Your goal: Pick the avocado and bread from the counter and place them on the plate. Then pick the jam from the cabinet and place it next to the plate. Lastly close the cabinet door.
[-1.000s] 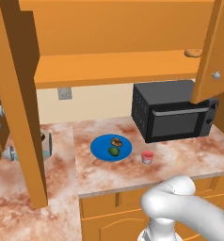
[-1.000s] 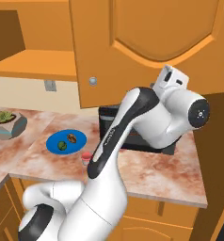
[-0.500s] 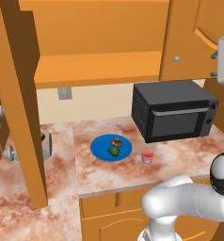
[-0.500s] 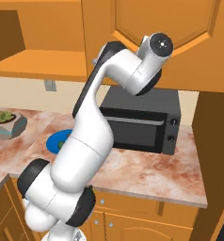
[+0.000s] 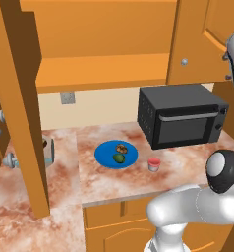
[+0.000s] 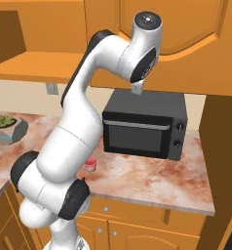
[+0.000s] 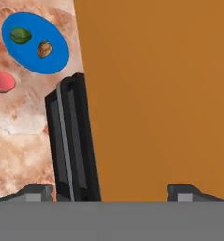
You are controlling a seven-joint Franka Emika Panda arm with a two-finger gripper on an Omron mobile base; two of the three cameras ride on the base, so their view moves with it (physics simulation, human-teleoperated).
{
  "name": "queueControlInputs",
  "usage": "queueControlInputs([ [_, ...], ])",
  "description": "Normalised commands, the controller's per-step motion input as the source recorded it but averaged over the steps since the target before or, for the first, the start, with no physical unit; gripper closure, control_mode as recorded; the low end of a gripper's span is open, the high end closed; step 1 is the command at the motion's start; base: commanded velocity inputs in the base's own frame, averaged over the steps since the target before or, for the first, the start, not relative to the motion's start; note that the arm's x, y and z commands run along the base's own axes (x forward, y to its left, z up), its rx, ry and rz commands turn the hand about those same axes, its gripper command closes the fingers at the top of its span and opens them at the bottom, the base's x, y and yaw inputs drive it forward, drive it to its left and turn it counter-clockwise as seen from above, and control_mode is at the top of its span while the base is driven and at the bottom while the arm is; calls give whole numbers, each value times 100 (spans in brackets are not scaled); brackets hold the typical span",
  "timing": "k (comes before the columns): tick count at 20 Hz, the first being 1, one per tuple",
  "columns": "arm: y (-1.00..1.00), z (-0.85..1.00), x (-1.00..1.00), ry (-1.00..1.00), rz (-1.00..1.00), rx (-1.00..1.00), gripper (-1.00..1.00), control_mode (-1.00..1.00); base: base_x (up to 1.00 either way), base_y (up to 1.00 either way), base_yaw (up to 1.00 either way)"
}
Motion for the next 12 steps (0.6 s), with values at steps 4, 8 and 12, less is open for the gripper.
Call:
queueControlInputs([
  [4,41,0,-26,1,0,-20,-100,-100,0,0,0],
  [8,42,-19,-81,-10,2,-23,-100,-100,0,0,0],
  [12,44,-27,-99,-6,4,-21,-100,-100,0,0,0],
])
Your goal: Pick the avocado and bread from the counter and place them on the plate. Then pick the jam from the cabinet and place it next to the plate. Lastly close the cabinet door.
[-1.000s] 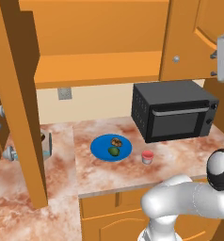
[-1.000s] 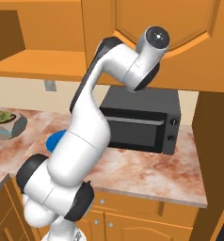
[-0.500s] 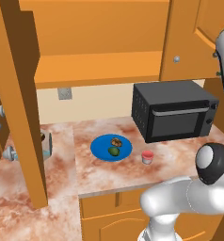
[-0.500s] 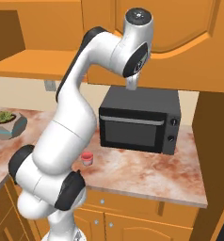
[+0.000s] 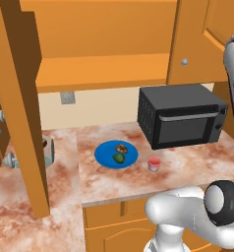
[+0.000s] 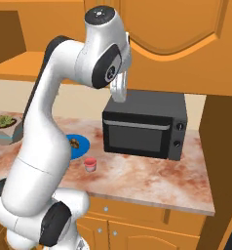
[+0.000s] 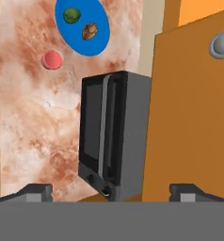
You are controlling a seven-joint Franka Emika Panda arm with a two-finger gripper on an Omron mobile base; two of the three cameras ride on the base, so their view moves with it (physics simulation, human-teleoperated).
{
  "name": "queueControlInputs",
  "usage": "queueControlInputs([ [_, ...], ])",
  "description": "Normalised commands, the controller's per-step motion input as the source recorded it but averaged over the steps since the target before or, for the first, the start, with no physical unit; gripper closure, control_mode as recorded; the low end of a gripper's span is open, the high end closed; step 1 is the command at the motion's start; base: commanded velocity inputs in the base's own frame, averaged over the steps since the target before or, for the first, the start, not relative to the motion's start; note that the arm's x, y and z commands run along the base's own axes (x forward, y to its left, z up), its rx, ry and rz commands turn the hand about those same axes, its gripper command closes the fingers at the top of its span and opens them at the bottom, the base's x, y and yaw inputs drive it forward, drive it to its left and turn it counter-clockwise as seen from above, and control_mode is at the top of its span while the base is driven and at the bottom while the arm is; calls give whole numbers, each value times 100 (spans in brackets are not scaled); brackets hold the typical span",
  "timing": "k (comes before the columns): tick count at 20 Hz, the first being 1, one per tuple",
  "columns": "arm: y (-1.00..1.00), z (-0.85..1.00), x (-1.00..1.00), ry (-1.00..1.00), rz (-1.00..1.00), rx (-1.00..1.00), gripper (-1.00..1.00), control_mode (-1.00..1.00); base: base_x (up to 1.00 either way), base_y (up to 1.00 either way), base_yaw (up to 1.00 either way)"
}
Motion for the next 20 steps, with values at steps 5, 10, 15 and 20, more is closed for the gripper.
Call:
queueControlInputs([
  [5,57,-38,-60,1,2,-23,-100,-100,0,0,0],
  [10,52,-35,-44,0,2,-22,-100,-100,0,0,0],
  [15,39,-30,-39,0,5,-20,-100,-100,0,0,0],
  [20,20,-31,-37,0,1,-21,-100,-100,0,0,0],
])
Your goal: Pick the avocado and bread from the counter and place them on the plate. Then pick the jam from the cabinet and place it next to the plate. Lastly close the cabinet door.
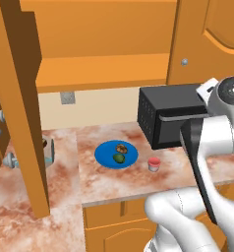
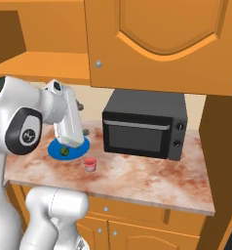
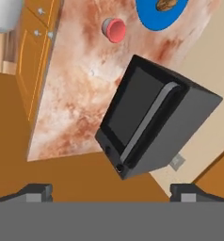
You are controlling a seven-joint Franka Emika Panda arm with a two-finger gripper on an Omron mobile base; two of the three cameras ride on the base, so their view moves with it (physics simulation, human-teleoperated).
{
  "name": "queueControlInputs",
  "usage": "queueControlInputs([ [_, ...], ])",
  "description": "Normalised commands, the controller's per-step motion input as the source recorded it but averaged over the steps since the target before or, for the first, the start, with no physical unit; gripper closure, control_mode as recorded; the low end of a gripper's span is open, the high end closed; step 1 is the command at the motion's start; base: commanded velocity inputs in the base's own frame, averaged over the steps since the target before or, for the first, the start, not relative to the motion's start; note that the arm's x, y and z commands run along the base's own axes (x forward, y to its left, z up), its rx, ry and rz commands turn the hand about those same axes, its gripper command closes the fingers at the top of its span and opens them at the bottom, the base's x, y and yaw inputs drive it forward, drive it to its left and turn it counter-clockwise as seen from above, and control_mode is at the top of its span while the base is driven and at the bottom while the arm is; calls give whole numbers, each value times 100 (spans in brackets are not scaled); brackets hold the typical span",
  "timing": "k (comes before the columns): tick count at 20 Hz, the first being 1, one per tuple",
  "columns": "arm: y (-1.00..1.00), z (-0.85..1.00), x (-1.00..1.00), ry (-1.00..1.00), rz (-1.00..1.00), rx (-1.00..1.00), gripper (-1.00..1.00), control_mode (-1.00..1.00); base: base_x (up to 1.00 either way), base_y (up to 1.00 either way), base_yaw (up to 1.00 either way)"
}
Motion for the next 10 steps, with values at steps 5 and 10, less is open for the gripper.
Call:
queueControlInputs([
  [5,17,-42,-26,0,4,-23,-100,-100,0,0,0],
  [10,13,-41,-38,-3,6,-23,-100,-100,0,0,0],
])
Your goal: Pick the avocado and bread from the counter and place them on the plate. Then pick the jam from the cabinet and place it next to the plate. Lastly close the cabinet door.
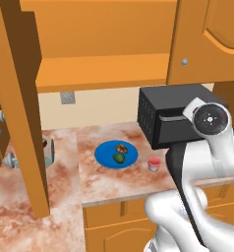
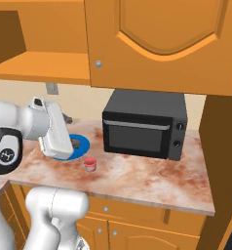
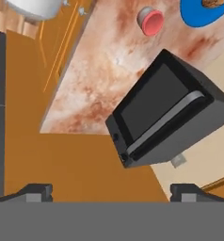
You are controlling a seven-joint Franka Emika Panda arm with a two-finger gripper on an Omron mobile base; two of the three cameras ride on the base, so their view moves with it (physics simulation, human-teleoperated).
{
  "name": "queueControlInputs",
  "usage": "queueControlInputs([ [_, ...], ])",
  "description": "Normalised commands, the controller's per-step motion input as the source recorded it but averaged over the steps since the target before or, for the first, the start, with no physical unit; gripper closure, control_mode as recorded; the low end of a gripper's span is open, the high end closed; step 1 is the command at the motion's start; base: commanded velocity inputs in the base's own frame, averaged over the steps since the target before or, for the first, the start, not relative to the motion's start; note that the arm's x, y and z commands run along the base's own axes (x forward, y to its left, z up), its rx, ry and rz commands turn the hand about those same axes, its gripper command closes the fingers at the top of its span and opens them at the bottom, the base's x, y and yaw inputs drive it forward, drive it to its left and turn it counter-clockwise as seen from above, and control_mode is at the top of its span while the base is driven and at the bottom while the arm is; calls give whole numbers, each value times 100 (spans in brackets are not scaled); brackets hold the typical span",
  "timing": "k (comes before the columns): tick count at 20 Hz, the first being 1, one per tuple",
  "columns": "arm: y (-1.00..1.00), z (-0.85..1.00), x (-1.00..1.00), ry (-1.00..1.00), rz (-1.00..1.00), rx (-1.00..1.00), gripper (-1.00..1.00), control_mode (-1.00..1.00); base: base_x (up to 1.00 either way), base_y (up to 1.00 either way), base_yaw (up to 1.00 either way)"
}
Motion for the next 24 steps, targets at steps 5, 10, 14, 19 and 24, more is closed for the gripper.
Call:
queueControlInputs([
  [5,21,-35,-36,0,2,-26,-100,-100,0,0,0],
  [10,11,-29,-37,-8,4,-27,-100,-100,0,0,0],
  [14,3,-31,-25,-17,7,-29,-100,-100,0,0,0],
  [19,1,-39,-2,-17,8,-28,-100,-100,0,0,0],
  [24,0,-41,0,-11,4,-24,-100,-100,0,0,0],
])
